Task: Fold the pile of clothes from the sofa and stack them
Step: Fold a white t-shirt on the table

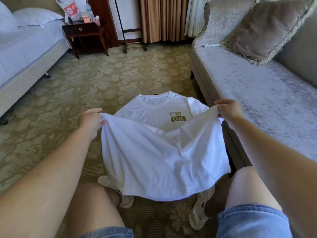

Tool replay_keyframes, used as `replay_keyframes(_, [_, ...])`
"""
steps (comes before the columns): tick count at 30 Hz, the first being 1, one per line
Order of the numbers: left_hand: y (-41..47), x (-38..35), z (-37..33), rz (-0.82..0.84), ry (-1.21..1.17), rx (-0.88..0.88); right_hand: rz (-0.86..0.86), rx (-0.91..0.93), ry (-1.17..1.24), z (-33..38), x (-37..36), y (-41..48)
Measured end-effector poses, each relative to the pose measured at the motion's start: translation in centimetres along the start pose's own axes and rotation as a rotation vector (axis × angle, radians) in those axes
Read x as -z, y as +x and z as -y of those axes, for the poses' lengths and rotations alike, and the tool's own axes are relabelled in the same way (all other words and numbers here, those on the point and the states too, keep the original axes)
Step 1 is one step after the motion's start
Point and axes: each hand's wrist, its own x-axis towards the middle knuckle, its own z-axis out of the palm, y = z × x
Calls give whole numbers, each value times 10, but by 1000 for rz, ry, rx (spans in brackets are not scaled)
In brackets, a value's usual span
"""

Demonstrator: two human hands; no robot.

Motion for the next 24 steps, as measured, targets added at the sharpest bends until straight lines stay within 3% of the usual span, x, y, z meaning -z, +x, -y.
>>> replay_keyframes(5, [33,-22,9,-83,9,-28,3,-33,-5,3,-24,38])
replay_keyframes(9, [47,-23,45,67,529,-128,169,-4,-284,-19,-38,50])
replay_keyframes(12, [46,-11,72,42,745,-151,149,5,-394,-46,-36,41])
replay_keyframes(17, [31,10,97,123,699,-11,119,-105,-445,-80,-15,10])
replay_keyframes(24, [-13,38,108,178,747,135,220,-284,-483,-105,15,-34])
